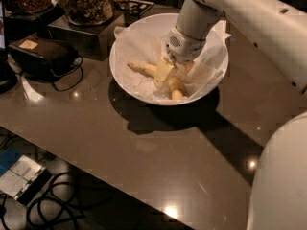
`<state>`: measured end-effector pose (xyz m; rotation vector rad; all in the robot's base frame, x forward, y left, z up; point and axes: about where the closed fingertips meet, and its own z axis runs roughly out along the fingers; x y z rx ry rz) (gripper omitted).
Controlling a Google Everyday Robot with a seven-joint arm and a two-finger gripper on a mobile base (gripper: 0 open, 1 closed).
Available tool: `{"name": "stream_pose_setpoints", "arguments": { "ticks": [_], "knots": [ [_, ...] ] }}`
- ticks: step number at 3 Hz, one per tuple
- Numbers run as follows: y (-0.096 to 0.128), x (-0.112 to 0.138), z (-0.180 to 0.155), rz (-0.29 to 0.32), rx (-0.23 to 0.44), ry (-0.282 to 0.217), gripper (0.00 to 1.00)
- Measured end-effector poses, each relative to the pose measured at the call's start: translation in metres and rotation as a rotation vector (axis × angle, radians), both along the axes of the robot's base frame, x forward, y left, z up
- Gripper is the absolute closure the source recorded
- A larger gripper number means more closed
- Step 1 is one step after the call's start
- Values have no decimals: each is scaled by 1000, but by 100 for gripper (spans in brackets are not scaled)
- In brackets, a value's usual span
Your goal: Pick banana from white bowl
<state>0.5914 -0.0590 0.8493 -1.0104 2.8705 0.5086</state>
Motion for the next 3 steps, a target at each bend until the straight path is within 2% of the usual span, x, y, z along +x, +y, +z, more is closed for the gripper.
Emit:
{"name": "stream_pose_setpoints", "arguments": {
  "ticks": [2,3],
  "knots": [
    [1,-10,-2,-42,-54,-68,98],
    [1,-10,-2,-44,-56,-70,100]
  ]
}}
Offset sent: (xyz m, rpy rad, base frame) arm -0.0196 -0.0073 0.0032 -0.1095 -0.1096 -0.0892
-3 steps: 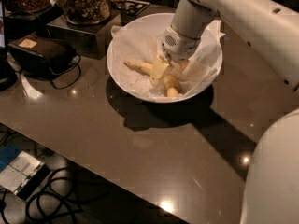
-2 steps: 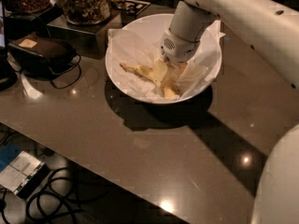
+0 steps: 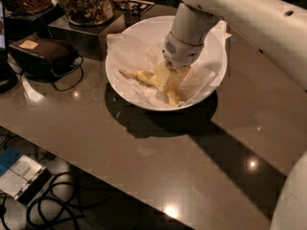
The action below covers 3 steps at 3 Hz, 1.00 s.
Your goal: Pick banana from white bowl
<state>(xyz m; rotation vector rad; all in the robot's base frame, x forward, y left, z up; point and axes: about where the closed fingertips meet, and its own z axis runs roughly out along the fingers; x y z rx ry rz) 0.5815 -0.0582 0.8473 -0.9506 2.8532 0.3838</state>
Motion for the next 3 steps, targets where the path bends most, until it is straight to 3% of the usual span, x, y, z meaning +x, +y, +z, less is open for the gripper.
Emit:
{"name": "stream_pose_setpoints", "arguments": {
  "ticks": [1,3],
  "knots": [
    [3,-1,11,19,7,-17,100],
    [19,-24,89,172,70,-67,100]
  ]
}}
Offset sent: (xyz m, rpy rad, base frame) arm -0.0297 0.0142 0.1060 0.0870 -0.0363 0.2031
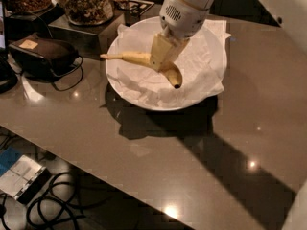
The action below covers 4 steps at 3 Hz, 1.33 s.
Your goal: Pick banana from white bowl
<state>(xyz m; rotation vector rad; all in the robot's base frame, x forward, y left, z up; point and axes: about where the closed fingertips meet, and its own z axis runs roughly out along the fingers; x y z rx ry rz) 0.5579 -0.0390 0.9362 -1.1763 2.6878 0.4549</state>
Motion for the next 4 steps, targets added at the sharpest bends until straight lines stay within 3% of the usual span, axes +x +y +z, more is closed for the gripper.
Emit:
{"name": "stream_pose_setpoints", "arguments": {
  "ticks": [1,2,3,4],
  "knots": [
    [9,-6,30,50,15,-33,100],
    [15,-17,60,116,72,-72,100],
    [22,-10,63,109,91,-99,100],
    [39,-24,77,108,104,-73,100]
  ]
}}
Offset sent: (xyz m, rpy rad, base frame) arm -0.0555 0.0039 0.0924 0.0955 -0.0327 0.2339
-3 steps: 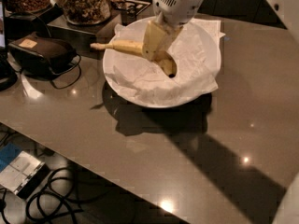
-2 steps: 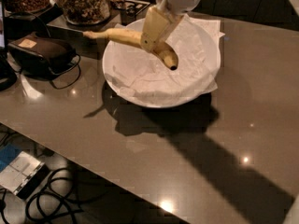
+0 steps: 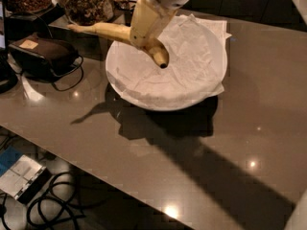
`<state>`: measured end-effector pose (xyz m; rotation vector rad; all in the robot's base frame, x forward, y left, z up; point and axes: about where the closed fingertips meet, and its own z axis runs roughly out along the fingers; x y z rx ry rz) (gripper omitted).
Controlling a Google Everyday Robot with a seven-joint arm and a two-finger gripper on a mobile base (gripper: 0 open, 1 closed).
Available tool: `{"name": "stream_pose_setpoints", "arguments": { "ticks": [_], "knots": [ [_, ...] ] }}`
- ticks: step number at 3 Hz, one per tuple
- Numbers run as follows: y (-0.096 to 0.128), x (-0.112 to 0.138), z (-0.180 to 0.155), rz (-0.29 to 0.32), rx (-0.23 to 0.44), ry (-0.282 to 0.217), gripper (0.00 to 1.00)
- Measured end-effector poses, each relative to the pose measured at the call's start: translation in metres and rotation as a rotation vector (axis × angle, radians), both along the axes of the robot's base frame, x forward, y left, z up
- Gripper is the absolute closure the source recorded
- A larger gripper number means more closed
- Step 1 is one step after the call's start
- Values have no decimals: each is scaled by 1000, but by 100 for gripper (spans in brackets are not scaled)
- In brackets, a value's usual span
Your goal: Pick banana from white bowl
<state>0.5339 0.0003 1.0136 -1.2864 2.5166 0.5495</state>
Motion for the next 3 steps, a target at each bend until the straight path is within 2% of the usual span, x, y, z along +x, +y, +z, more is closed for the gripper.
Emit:
{"name": "stream_pose_setpoints", "arguments": {
  "ticks": [1,2,3],
  "knots": [
    [26,-15,1,-4,-27,39,100],
    [52,-25,-13,8,-60,85,100],
    [59,-18,-10,-2,-31,58,100]
  ]
}}
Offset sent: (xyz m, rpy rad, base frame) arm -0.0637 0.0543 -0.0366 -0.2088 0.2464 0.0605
